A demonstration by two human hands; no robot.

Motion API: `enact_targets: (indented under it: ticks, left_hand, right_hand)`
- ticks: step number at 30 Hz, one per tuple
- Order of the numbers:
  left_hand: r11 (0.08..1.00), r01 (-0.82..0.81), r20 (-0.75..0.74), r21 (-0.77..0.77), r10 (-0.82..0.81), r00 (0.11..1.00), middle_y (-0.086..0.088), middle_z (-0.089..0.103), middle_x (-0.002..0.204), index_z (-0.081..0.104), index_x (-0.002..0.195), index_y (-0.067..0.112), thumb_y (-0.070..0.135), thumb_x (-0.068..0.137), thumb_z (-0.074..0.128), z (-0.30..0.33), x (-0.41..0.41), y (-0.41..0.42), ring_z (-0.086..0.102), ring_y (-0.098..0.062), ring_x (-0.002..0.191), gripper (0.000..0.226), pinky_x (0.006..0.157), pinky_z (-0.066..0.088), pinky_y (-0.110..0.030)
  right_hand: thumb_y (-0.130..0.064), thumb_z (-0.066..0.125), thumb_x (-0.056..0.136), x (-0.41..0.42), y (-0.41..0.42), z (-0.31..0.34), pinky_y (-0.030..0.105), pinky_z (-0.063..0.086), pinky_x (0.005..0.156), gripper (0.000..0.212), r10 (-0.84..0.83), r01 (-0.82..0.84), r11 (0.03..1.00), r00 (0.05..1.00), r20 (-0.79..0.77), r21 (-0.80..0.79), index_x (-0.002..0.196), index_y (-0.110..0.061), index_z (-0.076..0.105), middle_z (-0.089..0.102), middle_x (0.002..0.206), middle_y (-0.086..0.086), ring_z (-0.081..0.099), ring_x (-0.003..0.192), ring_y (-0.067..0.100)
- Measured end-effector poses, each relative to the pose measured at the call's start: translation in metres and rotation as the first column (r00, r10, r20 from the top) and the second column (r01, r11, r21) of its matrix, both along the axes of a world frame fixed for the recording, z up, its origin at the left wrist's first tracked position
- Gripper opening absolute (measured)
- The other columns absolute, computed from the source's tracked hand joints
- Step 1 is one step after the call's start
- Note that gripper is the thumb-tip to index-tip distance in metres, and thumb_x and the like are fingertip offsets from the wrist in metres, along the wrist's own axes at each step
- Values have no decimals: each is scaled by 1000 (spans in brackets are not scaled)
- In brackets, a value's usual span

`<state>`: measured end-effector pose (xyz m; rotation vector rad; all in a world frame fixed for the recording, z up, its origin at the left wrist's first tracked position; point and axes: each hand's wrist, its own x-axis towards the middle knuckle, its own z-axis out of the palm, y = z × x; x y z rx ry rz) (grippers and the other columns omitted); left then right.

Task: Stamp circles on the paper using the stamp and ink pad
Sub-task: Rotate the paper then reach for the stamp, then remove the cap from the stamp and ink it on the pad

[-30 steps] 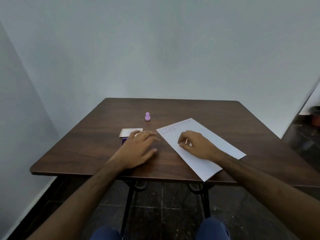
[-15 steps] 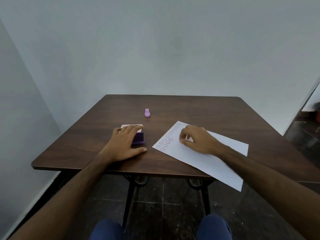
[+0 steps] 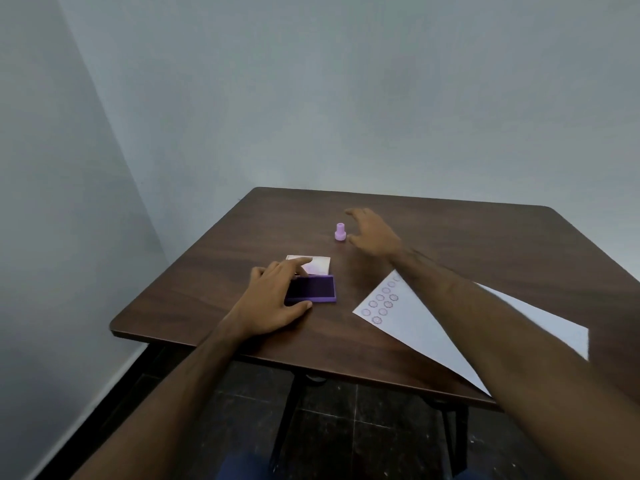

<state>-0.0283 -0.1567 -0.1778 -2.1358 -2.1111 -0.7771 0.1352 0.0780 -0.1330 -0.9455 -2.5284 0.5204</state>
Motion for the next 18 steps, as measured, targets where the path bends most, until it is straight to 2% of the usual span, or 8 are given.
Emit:
enact_targets:
  ticks: [3, 5, 7, 10, 12, 14, 16, 18]
  left_hand:
    - [1000, -6, -3, 25, 7, 1000, 19, 51, 134, 28, 147, 38, 55, 81, 61, -4, -2, 3, 45, -4, 123, 76, 98, 28, -33]
    - [999, -20, 1, 29, 20, 1000, 18, 50, 138, 26, 149, 38, 57, 81, 62, -6, -3, 5, 42, -5, 127, 79, 98, 26, -31]
    - [999, -32, 25, 6, 31, 999, 16, 50, 140, 24, 150, 38, 58, 80, 63, -6, -4, 7, 41, -6, 128, 83, 98, 24, -30]
    - [999, -40, 64, -27, 42, 997, 16, 54, 135, 21, 151, 39, 62, 79, 63, -5, -4, 9, 46, -5, 123, 86, 99, 25, -32]
    - [998, -44, 83, -38, 47, 995, 17, 57, 130, 20, 150, 40, 63, 78, 62, -4, -4, 9, 48, -3, 119, 86, 98, 26, -33]
    - [999, -39, 80, -38, 42, 996, 18, 57, 127, 20, 150, 41, 63, 79, 63, -4, -4, 9, 49, -2, 116, 86, 97, 26, -33]
    - [999, -29, 64, -33, 31, 997, 20, 57, 125, 21, 150, 43, 63, 79, 65, -2, -2, 8, 50, 0, 115, 85, 98, 27, -33]
    - [999, -7, 116, -45, 13, 993, 22, 57, 125, 22, 149, 45, 63, 80, 66, 1, 2, 5, 52, 3, 113, 84, 102, 29, -35]
  right_hand:
    - [-35, 53, 97, -20, 16, -4, 44, 36, 114, 52, 5, -5, 1000, 996, 91, 3, 143, -11, 48, 50, 148, 12, 46, 136, 30]
    - [-26, 56, 94, -25, 22, -7, 44, 46, 103, 30, 30, -33, 999, 993, 115, 20, 120, -15, 64, 65, 128, 8, 58, 120, 29]
    - [-24, 55, 94, -26, 25, -10, 43, 52, 91, 15, 36, -41, 998, 995, 97, 41, 99, -16, 66, 71, 108, 4, 64, 102, 26]
    - [-29, 52, 94, -20, 22, -13, 43, 53, 82, 18, 1, -8, 993, 998, 59, 114, 89, -14, 62, 73, 99, 2, 64, 91, 24]
    - [-28, 54, 92, -11, 17, -13, 40, 52, 79, 17, -9, 9, 995, 1000, 0, 102, 83, -15, 60, 75, 95, -4, 64, 87, 22]
    - [-25, 59, 89, -1, 9, -11, 34, 51, 76, 14, -12, 10, 1000, 990, -140, -12, 83, -13, 61, 76, 91, -8, 65, 83, 14]
    - [-24, 66, 87, 8, -5, -7, 24, 51, 76, 11, -45, -24, 977, 948, -316, -212, 89, -13, 66, 76, 90, -9, 67, 81, 5]
    - [-21, 71, 87, 13, -23, -2, 24, 56, 80, 20, -93, -161, 848, 893, -440, -506, 102, -8, 69, 78, 96, 0, 72, 86, 11]
